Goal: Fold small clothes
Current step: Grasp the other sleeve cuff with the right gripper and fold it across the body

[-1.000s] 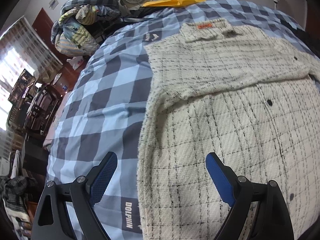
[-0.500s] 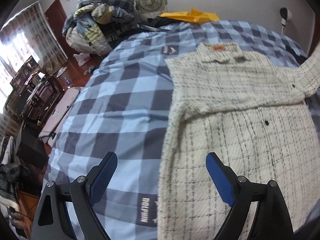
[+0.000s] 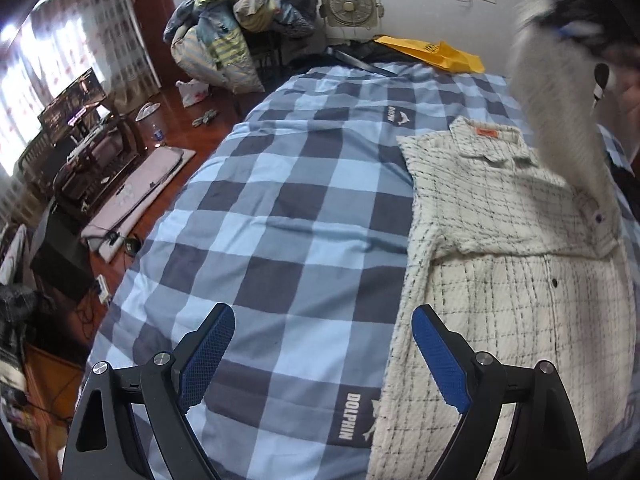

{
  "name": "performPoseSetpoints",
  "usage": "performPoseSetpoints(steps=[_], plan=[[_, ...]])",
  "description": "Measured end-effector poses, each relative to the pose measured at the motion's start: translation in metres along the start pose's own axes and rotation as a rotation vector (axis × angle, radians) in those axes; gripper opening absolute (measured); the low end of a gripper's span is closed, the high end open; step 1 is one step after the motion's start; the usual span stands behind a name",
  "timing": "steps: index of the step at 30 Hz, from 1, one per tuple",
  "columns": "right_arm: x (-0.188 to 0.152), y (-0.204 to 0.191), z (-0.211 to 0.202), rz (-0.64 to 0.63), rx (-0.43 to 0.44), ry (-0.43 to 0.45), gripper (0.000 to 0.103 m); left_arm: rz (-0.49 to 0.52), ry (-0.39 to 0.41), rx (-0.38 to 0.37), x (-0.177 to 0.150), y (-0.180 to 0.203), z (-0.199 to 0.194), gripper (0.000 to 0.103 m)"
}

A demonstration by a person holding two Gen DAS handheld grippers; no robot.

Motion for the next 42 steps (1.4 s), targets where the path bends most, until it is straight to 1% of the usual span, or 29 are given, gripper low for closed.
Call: performPoseSetpoints(steps=[1,3,5,6,7,8,10,11,12,13,15,17,18,19,20,21,22,24,26,28,29,30,33,35,36,38,39,40,42], plan=[[-0.012,-0.009,0.017,-0.013,-0.004,-0.031,0.011,-0.006,0.003,-0.008,0.001,-0.002,0.0,0.091],[-0.061,-0.037,0.071,-0.072,-0.027,-0.154,0.011,-0.014,0.006,-0.025,0.0,-0.002,-0.002,0.091],[-0.099,-0.043,0.112,-0.128,-0.086,-0.274,0.011,-0.022,0.0,-0.04,-0.001,-0.003,-0.001,0.091],[-0.125,-0.043,0.132,-0.146,-0.12,-0.339,0.011,-0.027,-0.003,-0.043,-0.001,-0.004,0.0,0.091],[-0.137,-0.041,0.141,-0.146,-0.132,-0.383,0.015,-0.03,-0.004,-0.043,-0.001,-0.004,0.0,0.091],[-0.157,-0.036,0.15,-0.13,-0.135,-0.462,0.016,-0.032,-0.004,-0.041,-0.001,-0.005,0.0,0.091],[-0.179,-0.03,0.155,-0.061,-0.104,-0.549,0.024,-0.033,0.001,-0.041,-0.002,-0.005,-0.001,0.091],[-0.183,-0.027,0.149,-0.035,-0.077,-0.548,0.028,-0.036,0.005,-0.042,-0.001,-0.005,-0.003,0.091],[-0.18,-0.026,0.139,-0.014,-0.049,-0.533,0.036,-0.038,0.009,-0.043,-0.001,-0.005,-0.004,0.091],[-0.174,-0.019,0.123,0.014,-0.007,-0.513,0.046,-0.043,0.014,-0.044,-0.001,-0.005,-0.005,0.091],[-0.157,0.005,0.083,0.089,0.08,-0.48,0.058,-0.047,0.019,-0.048,-0.001,-0.003,-0.007,0.091],[-0.147,0.027,0.045,0.11,0.111,-0.435,0.064,-0.043,0.018,-0.052,-0.001,0.0,-0.006,0.091],[-0.14,0.042,0.029,0.102,0.1,-0.413,0.071,-0.04,0.018,-0.053,-0.002,0.002,-0.006,0.091],[-0.129,0.07,0.009,0.082,0.045,-0.37,0.075,-0.036,0.017,-0.055,-0.003,0.005,-0.006,0.091],[-0.125,0.089,-0.003,0.068,-0.004,-0.341,0.076,-0.031,0.015,-0.06,-0.004,0.009,-0.005,0.091],[-0.117,0.124,-0.018,0.052,-0.088,-0.306,0.077,-0.027,0.013,-0.062,-0.004,0.011,-0.005,0.091],[-0.117,0.152,-0.024,0.046,-0.161,-0.291,0.077,-0.023,0.009,-0.065,-0.005,0.014,-0.004,0.091],[-0.115,0.202,-0.036,0.042,-0.304,-0.279,0.077,-0.009,0.002,-0.063,-0.006,0.021,-0.001,0.091],[-0.113,0.267,-0.045,0.062,-0.437,-0.283,0.077,0.007,-0.005,-0.052,-0.008,0.026,0.003,0.091],[-0.114,0.317,-0.042,0.121,-0.482,-0.327,0.077,0.022,-0.013,-0.038,-0.01,0.031,0.007,0.091],[-0.114,0.333,-0.038,0.164,-0.463,-0.35,0.077,0.03,-0.019,-0.029,-0.011,0.034,0.01,0.091],[-0.114,0.35,-0.033,0.237,-0.409,-0.368,0.077,0.035,-0.022,-0.023,-0.01,0.036,0.012,0.091],[-0.12,0.356,-0.006,0.346,-0.291,-0.4,0.077,0.057,-0.031,-0.012,-0.01,0.044,0.019,0.091],[-0.127,0.348,0.014,0.348,-0.237,-0.455,0.077,0.075,-0.034,-0.002,-0.011,0.049,0.023,0.091],[-0.129,0.342,0.025,0.327,-0.224,-0.483,0.077,0.087,-0.036,0.006,-0.012,0.051,0.025,0.091],[-0.131,0.34,0.031,0.299,-0.233,-0.47,0.074,0.105,-0.04,0.02,-0.013,0.055,0.028,0.091],[-0.128,0.337,0.031,0.299,-0.192,-0.445,0.047,0.111,-0.043,0.024,-0.014,0.056,0.029,0.091],[-0.126,0.34,0.032,0.314,-0.137,-0.442,0.012,0.117,-0.047,0.029,-0.015,0.057,0.031,0.091],[-0.12,0.341,0.03,0.32,-0.145,-0.41,0.008,0.126,-0.055,0.036,-0.018,0.058,0.034,0.091]])
Point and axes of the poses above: each gripper's, at about its wrist camera, not at the fingertips, and z roughly the way its jaws point, y to its right, x to its top, the point moved 4 cm from there along z, roughly the way its jaws point, and after that the axes turned 4 degrees about -x, right-handed, at the moved point
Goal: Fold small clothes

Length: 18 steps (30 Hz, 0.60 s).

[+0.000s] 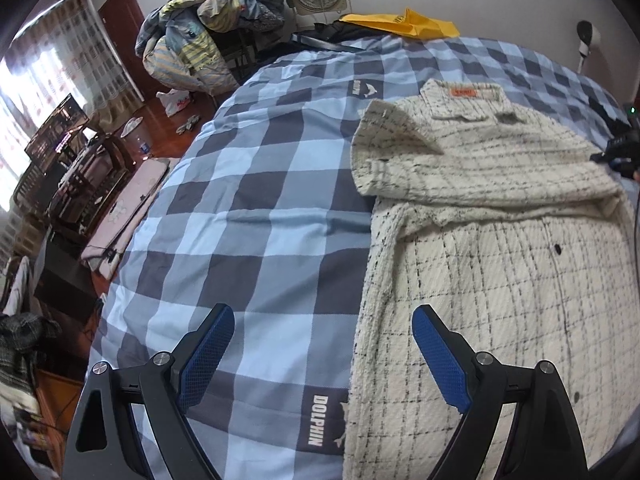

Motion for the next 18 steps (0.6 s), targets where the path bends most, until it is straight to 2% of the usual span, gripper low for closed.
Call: performPoseSetpoints(steps=[3,6,8,9,10,12,13,14,15,16,17,18], plan=[[0.007,-0.002,-0.009,-0.053,-0.078,0.046,0.002,0.014,-0.008,0.007,-0.001,0.003,0.003,0.091],[0.019,0.016,-0.023,-0.002,-0.1,0.103,0.001,0.023,-0.006,0.006,-0.001,0.005,0.003,0.091],[0.027,0.035,-0.027,0.033,-0.17,0.139,0.0,0.027,-0.005,0.005,-0.001,0.007,0.003,0.091],[0.028,0.043,-0.027,0.052,-0.18,0.129,0.0,0.028,-0.005,0.004,-0.001,0.007,0.003,0.091],[0.028,0.05,-0.027,0.067,-0.148,0.112,0.0,0.028,-0.003,0.002,0.0,0.008,0.002,0.091],[0.024,0.049,-0.025,0.138,0.042,0.071,0.0,0.029,0.004,-0.005,0.0,0.008,0.0,0.091],[0.023,0.045,-0.026,0.151,0.073,0.07,0.003,0.03,0.007,-0.005,0.0,0.009,-0.001,0.091],[0.022,0.04,-0.029,0.15,0.087,0.066,0.008,0.031,0.008,-0.005,0.0,0.009,-0.001,0.091],[0.022,0.032,-0.028,0.141,0.086,0.069,0.03,0.032,0.009,-0.005,0.0,0.009,-0.002,0.091],[0.023,0.027,-0.029,0.125,0.073,0.08,0.063,0.033,0.009,-0.005,0.0,0.009,-0.002,0.091],[0.024,0.02,-0.027,0.102,0.05,0.089,0.075,0.033,0.009,-0.005,0.0,0.009,-0.002,0.091],[0.025,0.014,-0.023,0.085,0.031,0.088,0.082,0.031,0.009,-0.004,0.0,0.009,-0.002,0.091]])
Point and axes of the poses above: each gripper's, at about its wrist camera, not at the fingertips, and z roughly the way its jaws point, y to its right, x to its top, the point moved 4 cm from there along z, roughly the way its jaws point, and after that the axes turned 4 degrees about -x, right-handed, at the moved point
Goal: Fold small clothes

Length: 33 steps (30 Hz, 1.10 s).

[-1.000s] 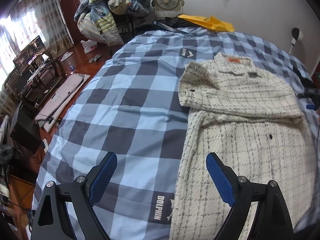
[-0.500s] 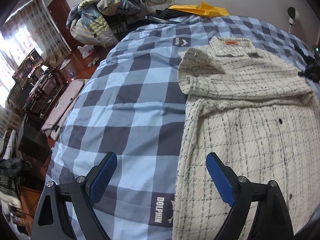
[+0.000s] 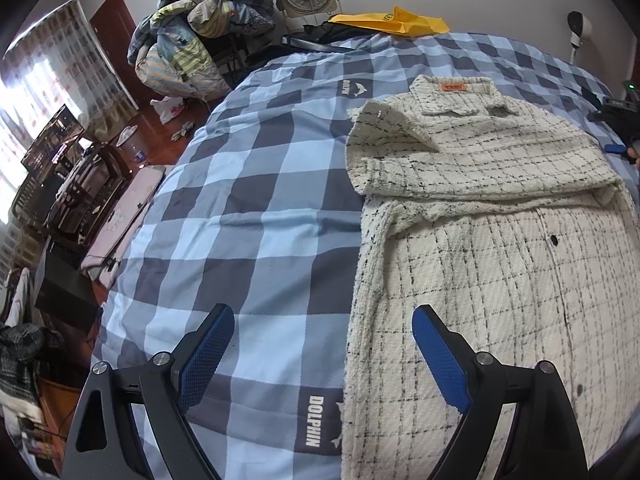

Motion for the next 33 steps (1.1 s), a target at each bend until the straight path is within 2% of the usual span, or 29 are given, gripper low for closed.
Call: performPoseSetpoints(steps=[2,5,6,7,8,9,13,16,18,20,21,23,26,27,28,29,30,31,32,33], plan=[[-0.003,-0.004,0.012,-0.017,-0.045,-0.047,0.082,-0.004,0.001,0.003,0.0,-0.002,-0.001,0.091],[-0.015,0.003,0.045,-0.041,-0.162,-0.206,0.082,-0.014,-0.001,0.003,-0.001,-0.005,0.0,0.091],[-0.019,0.006,0.053,-0.04,-0.165,-0.238,0.079,-0.014,-0.003,0.003,-0.001,-0.006,0.001,0.091],[-0.02,0.006,0.054,-0.041,-0.132,-0.233,0.051,-0.014,-0.006,0.005,-0.001,-0.006,0.002,0.091],[-0.019,0.003,0.055,-0.037,-0.078,-0.236,0.03,-0.011,-0.01,0.007,-0.002,-0.006,0.004,0.091],[-0.018,0.002,0.055,-0.033,-0.057,-0.238,0.013,-0.007,-0.014,0.01,-0.002,-0.006,0.005,0.091],[-0.001,0.012,0.05,-0.032,-0.141,-0.16,0.008,0.015,-0.02,0.011,-0.001,0.0,0.008,0.091],[0.007,0.03,0.044,0.022,-0.098,-0.125,0.006,0.038,-0.011,0.025,-0.001,0.005,0.007,0.091],[0.014,0.051,0.036,0.027,-0.209,-0.064,0.004,0.051,-0.008,0.034,0.0,0.008,0.007,0.091],[0.011,0.071,0.037,0.041,-0.314,-0.078,0.004,0.054,-0.01,0.029,0.0,0.01,0.007,0.091],[0.008,0.079,0.037,0.048,-0.328,-0.1,0.004,0.053,-0.008,0.025,0.0,0.01,0.006,0.091],[0.004,0.076,0.021,0.021,-0.275,-0.058,0.004,0.052,-0.002,0.015,0.001,0.012,0.004,0.091],[-0.003,0.043,-0.014,-0.078,-0.216,0.035,0.007,0.05,0.006,0.009,0.001,0.014,0.002,0.091],[-0.006,0.029,-0.025,-0.114,-0.202,0.053,0.016,0.051,0.007,0.006,0.0,0.015,0.001,0.091],[-0.015,0.007,-0.037,-0.168,-0.17,0.072,0.037,0.054,0.009,0.004,0.0,0.016,0.001,0.091],[-0.023,-0.007,-0.043,-0.208,-0.152,0.079,0.054,0.057,0.011,0.004,-0.001,0.017,0.0,0.091],[-0.035,-0.023,-0.048,-0.265,-0.143,0.093,0.081,0.059,0.013,0.006,-0.001,0.017,0.0,0.091],[-0.042,-0.035,-0.047,-0.314,-0.15,0.12,0.086,0.06,0.013,0.007,-0.002,0.017,0.0,0.091],[-0.048,-0.039,-0.047,-0.364,-0.182,0.137,0.086,0.06,0.014,0.007,-0.002,0.017,0.0,0.091],[-0.054,-0.042,-0.042,-0.427,-0.239,0.142,0.086,0.057,0.015,0.008,-0.002,0.017,0.0,0.091]])
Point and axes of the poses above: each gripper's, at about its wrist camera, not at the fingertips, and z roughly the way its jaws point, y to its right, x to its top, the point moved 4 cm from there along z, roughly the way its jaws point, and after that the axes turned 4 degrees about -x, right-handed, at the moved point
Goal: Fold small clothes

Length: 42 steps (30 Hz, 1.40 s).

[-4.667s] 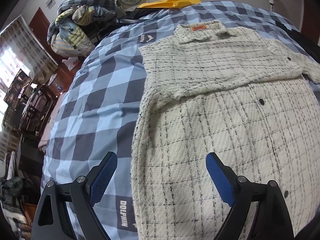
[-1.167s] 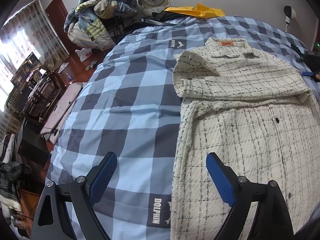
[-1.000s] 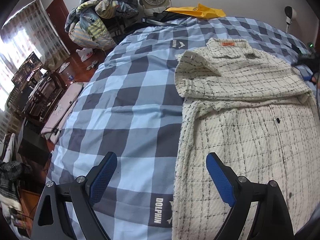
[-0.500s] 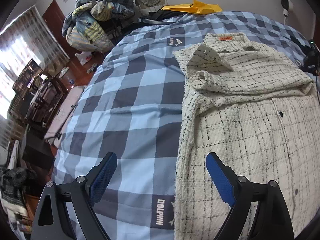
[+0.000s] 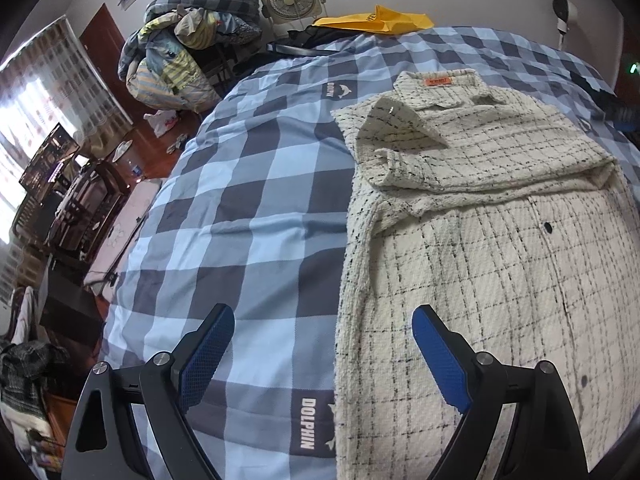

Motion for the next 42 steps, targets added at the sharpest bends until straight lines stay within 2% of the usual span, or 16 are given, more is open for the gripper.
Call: performPoseSetpoints(steps=[3,4,5,8,10,12,16,18,21,25,28,32,34,36,40,42], plan=[[-0.031,0.005,0.052,-0.217,-0.294,-0.127,0.085,-0.012,-0.004,-0.01,-0.002,-0.001,0.001,0.091],[-0.044,0.019,0.065,-0.211,-0.318,-0.185,0.085,-0.011,-0.007,-0.012,-0.003,-0.001,0.002,0.091],[-0.052,0.031,0.074,-0.163,-0.292,-0.223,0.085,-0.008,-0.009,-0.007,-0.003,-0.001,0.003,0.091],[-0.065,0.083,0.079,0.211,-0.11,-0.29,0.085,-0.002,-0.005,-0.002,-0.001,-0.001,0.003,0.091],[-0.072,0.106,0.073,0.382,-0.037,-0.305,0.086,-0.007,-0.004,-0.009,0.0,-0.001,0.003,0.091],[-0.076,0.124,0.06,0.465,-0.028,-0.278,0.086,-0.008,-0.003,-0.015,-0.001,-0.001,0.003,0.091],[-0.091,0.132,0.009,0.576,-0.14,-0.253,0.086,0.004,0.005,-0.032,-0.001,0.006,0.002,0.091],[-0.098,0.11,-0.023,0.641,-0.026,-0.217,0.087,0.007,0.012,-0.065,0.0,0.013,-0.001,0.091],[-0.107,0.071,-0.067,0.631,0.1,-0.168,0.087,0.003,0.021,-0.12,0.007,0.025,-0.003,0.091],[-0.109,0.029,-0.096,0.517,0.084,-0.076,0.088,-0.009,0.032,-0.201,0.032,0.042,0.001,0.091],[-0.107,0.022,-0.087,0.502,0.069,-0.034,0.088,-0.018,0.044,-0.284,0.072,0.066,0.013,0.091],[-0.113,0.005,-0.064,0.49,0.113,-0.1,0.088,-0.086,0.039,-0.355,0.143,0.082,0.04,0.091],[-0.113,0.001,-0.053,0.491,0.12,-0.126,0.087,-0.171,-0.009,-0.347,0.176,0.075,0.063,0.091],[-0.114,-0.002,-0.055,0.499,0.132,-0.138,0.088,-0.278,-0.122,-0.336,0.195,0.062,0.092,0.091],[-0.108,-0.004,-0.06,0.483,0.134,-0.109,0.088,-0.474,-0.38,-0.402,0.199,0.041,0.141,0.08],[-0.107,-0.006,-0.062,0.474,0.125,-0.094,0.088,-0.548,-0.469,-0.404,0.192,0.036,0.165,0.08]])
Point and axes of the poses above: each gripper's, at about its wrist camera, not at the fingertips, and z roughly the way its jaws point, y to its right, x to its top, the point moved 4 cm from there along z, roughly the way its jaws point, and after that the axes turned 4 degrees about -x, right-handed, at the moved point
